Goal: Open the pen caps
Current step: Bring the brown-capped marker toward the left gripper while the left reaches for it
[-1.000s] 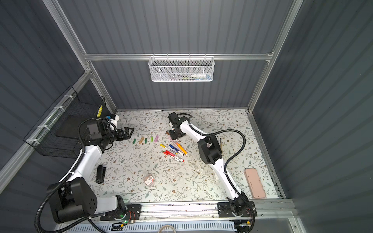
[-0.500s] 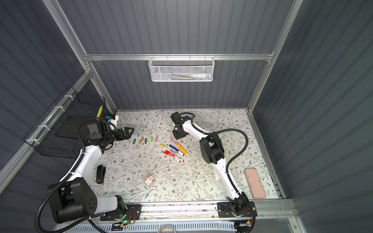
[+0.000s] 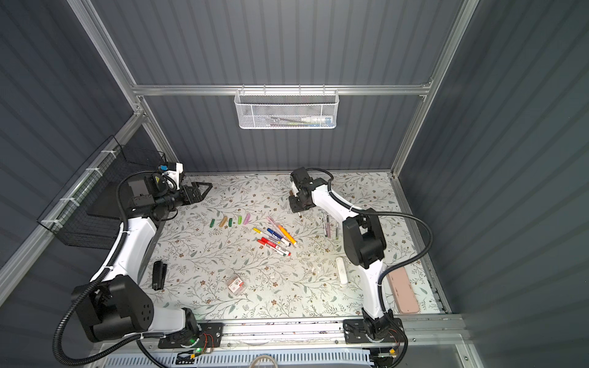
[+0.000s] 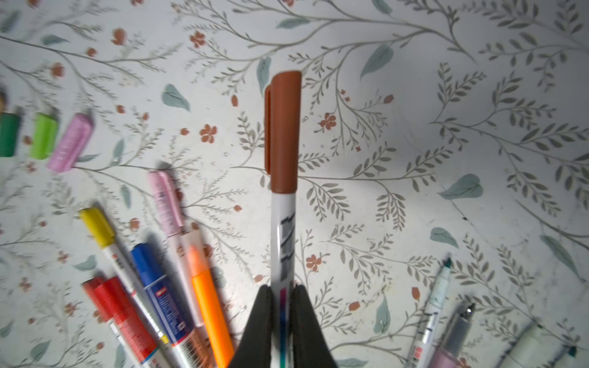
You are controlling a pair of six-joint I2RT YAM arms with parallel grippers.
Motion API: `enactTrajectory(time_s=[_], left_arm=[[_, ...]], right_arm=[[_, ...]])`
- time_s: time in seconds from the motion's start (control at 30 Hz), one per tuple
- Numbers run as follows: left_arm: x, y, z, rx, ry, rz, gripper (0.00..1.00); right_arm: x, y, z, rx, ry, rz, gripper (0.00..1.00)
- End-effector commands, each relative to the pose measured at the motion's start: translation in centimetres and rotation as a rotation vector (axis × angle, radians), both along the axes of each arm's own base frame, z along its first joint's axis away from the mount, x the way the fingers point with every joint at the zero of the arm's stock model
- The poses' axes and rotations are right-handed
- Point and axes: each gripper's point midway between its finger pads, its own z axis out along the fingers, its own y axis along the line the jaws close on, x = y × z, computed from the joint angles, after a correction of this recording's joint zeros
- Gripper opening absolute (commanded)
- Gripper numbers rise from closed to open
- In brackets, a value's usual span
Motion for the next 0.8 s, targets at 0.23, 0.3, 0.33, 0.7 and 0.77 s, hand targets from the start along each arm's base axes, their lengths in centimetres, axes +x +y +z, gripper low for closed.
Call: enactTrajectory(time_s=[0.23, 0.3, 0.33, 0.7, 0.77], left_arm=[[0.3, -9.8, 2.2, -0.289, 0.002, -0.276, 0.98], [0.5, -10.8, 1.8, -0.346, 0.017, -0.302, 0.96], [0.5, -11.4, 1.3, -0.355, 0.029, -0.319, 0.95], [-4.2, -18.5, -3.6, -0.335, 0.065, -0.548, 0.82], [-4.4, -19.2, -3.6, -0.343, 0.064, -0.571, 0.79]], right_arm=[[-5.2, 4.0, 6.6, 0.411, -0.088, -0.016, 0.03], [-6.3, 4.7, 7.2, 0.448, -0.091, -0.019, 0.02], [-6.9, 5.2, 7.6, 0.477, -0.099, -0.014, 0.02], [-10.6, 10.0, 11.1, 0.697, -0.088, 0.137, 0.01], [-11.0, 10.8, 11.2, 0.726, -0.063, 0.163, 0.01]])
